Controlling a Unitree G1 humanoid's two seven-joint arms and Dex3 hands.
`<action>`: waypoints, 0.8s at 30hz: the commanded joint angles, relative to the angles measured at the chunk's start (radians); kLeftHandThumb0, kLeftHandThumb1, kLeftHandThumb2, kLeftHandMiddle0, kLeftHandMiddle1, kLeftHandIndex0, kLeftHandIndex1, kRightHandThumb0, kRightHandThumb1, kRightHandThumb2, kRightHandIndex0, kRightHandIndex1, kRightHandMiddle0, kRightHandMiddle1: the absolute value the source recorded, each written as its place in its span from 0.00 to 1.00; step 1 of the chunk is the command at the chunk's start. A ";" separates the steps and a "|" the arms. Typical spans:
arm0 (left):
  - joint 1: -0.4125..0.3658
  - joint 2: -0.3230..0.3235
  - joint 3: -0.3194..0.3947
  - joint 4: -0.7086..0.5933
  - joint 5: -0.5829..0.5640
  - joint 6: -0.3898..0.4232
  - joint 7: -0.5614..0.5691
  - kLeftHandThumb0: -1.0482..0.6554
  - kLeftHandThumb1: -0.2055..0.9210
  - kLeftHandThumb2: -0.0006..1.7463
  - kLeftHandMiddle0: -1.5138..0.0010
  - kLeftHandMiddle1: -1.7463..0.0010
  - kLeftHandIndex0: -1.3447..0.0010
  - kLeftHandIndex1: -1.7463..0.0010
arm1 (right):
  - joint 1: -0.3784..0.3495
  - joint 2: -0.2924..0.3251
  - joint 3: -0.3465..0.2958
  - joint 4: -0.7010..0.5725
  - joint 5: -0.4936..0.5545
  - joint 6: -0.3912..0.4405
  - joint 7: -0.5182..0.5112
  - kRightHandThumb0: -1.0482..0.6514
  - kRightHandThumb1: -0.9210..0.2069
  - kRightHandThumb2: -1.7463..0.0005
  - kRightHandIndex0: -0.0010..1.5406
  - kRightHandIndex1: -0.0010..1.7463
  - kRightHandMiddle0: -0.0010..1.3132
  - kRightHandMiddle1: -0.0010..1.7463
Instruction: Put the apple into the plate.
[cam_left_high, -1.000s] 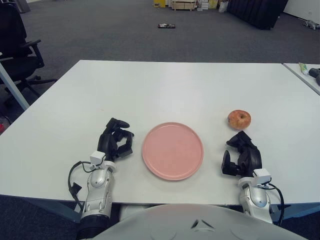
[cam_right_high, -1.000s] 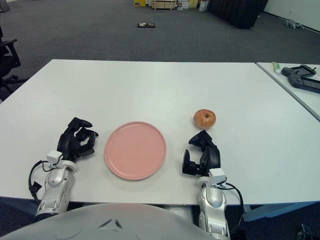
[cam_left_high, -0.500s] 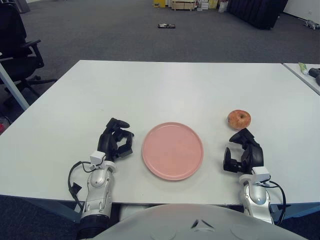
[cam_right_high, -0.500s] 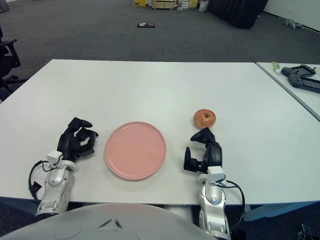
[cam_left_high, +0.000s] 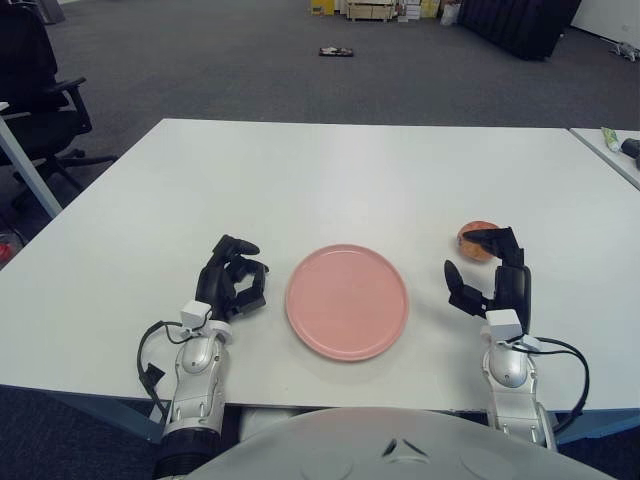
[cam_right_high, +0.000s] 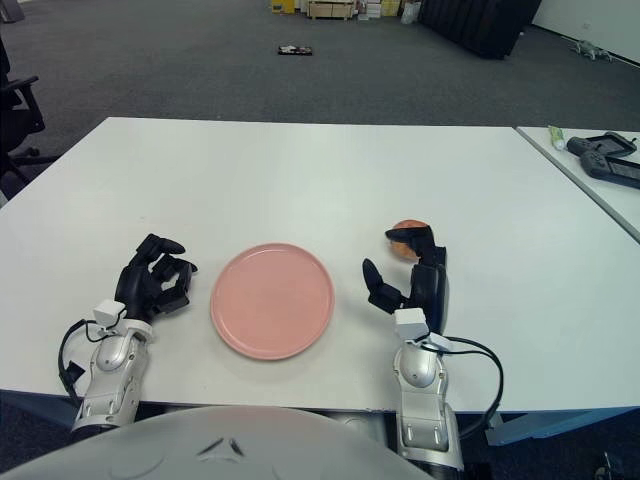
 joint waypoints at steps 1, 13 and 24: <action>-0.004 -0.002 -0.001 0.002 -0.005 0.013 -0.001 0.61 0.54 0.65 0.59 0.15 0.69 0.00 | -0.023 0.000 0.004 -0.013 -0.054 0.034 -0.048 0.16 0.19 0.63 0.00 0.06 0.00 0.28; -0.001 0.004 -0.005 -0.001 -0.001 0.010 -0.007 0.61 0.54 0.66 0.60 0.14 0.70 0.00 | -0.159 -0.033 0.034 -0.025 -0.215 0.259 -0.069 0.09 0.29 0.71 0.00 0.00 0.00 0.01; 0.002 0.007 -0.007 -0.003 0.011 0.005 0.000 0.61 0.53 0.67 0.61 0.11 0.70 0.00 | -0.316 -0.106 0.024 0.098 -0.176 0.294 -0.069 0.05 0.27 0.79 0.00 0.00 0.00 0.00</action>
